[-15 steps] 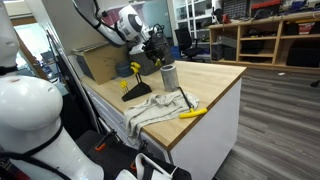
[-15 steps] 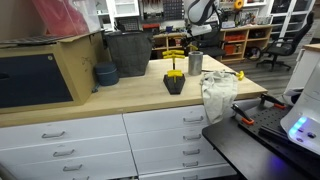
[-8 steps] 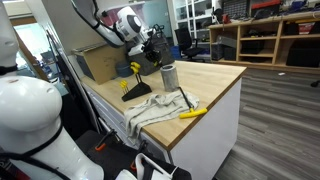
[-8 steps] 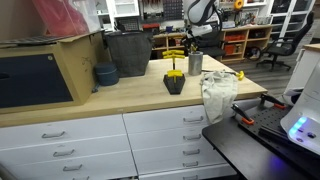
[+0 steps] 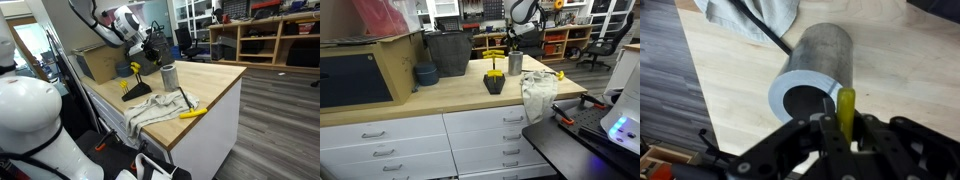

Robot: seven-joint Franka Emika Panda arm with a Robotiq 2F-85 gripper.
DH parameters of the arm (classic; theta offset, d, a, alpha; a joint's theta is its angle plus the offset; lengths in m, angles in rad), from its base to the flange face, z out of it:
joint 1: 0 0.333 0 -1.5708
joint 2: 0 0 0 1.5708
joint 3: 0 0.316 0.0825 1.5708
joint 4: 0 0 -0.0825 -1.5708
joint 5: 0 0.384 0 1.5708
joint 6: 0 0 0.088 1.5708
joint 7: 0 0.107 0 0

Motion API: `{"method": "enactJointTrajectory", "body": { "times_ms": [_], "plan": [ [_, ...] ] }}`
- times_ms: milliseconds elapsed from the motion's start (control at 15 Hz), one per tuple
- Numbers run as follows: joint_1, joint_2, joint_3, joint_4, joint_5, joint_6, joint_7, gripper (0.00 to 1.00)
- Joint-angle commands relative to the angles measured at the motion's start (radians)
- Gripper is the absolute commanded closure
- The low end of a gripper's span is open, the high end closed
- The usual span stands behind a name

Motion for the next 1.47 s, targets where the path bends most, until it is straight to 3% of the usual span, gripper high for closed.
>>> {"method": "enactJointTrajectory", "body": {
  "times_ms": [0,267,600,1133,1400],
  "plan": [
    [-0.007,-0.128,0.008,-0.097,-0.090,0.014,0.103,0.97],
    [-0.042,-0.270,0.057,-0.189,-0.113,0.028,0.262,0.97],
    [-0.102,-0.433,0.169,-0.273,-0.010,-0.012,0.470,0.97],
    [-0.139,-0.527,0.310,-0.283,0.256,-0.092,0.667,0.97],
    [-0.160,-0.549,0.363,-0.300,0.238,-0.061,0.750,0.97]
  ]
}}
